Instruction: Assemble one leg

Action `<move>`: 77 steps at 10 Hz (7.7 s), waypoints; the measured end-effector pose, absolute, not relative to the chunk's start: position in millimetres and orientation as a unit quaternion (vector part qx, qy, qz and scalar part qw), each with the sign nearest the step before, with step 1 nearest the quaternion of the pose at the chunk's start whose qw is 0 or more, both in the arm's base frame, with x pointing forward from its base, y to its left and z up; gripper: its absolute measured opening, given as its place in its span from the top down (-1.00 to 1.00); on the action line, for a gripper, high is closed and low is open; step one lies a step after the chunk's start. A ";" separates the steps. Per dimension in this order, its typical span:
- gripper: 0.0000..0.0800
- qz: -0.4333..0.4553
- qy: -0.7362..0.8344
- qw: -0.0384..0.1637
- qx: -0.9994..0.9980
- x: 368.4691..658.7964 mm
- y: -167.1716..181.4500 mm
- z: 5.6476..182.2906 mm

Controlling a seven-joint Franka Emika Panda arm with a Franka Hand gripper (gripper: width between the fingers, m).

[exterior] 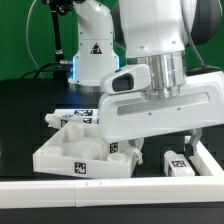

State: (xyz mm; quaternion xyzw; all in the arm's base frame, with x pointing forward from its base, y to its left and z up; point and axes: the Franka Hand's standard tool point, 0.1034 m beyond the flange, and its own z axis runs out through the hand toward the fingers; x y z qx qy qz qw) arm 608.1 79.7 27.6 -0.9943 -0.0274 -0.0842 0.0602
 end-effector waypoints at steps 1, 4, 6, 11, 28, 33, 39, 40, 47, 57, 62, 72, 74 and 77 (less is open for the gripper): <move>-0.62 -0.084 -0.027 0.060 -0.994 608.0 79.5 27.5; -0.62 -0.083 -0.027 0.062 -0.994 607.2 88.3 24.8; -0.62 -0.079 -0.028 0.061 -0.995 604.5 90.0 18.1; -0.62 -0.078 -0.029 0.059 -0.995 603.3 84.3 12.7; 0.28 -0.048 0.031 0.059 -0.997 513.7 123.1 78.7; 0.28 -0.011 0.021 0.033 -0.999 402.7 92.9 66.0; 0.28 -0.027 0.020 0.033 -0.999 400.0 95.6 54.5; 0.28 -0.026 0.014 0.030 -0.999 385.1 96.9 42.5; 0.28 -0.029 -0.003 0.029 -0.999 357.4 111.3 8.8; -0.62 -0.045 -0.125 0.025 -0.991 401.6 72.4 69.5; -0.62 -0.045 -0.200 0.014 -0.979 403.5 58.0 67.8; -0.62 -0.043 -0.378 0.001 -0.925 458.7 5.6 51.8; -0.62 -0.034 -0.374 0.004 -0.927 475.3 1.5 41.3; -0.62 -0.030 -0.373 0.006 -0.927 475.3 2.2 21.9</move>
Offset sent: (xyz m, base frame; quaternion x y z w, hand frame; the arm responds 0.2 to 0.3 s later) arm 0.0038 0.0093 -0.0073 -0.0028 0.0014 0.0096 0.9999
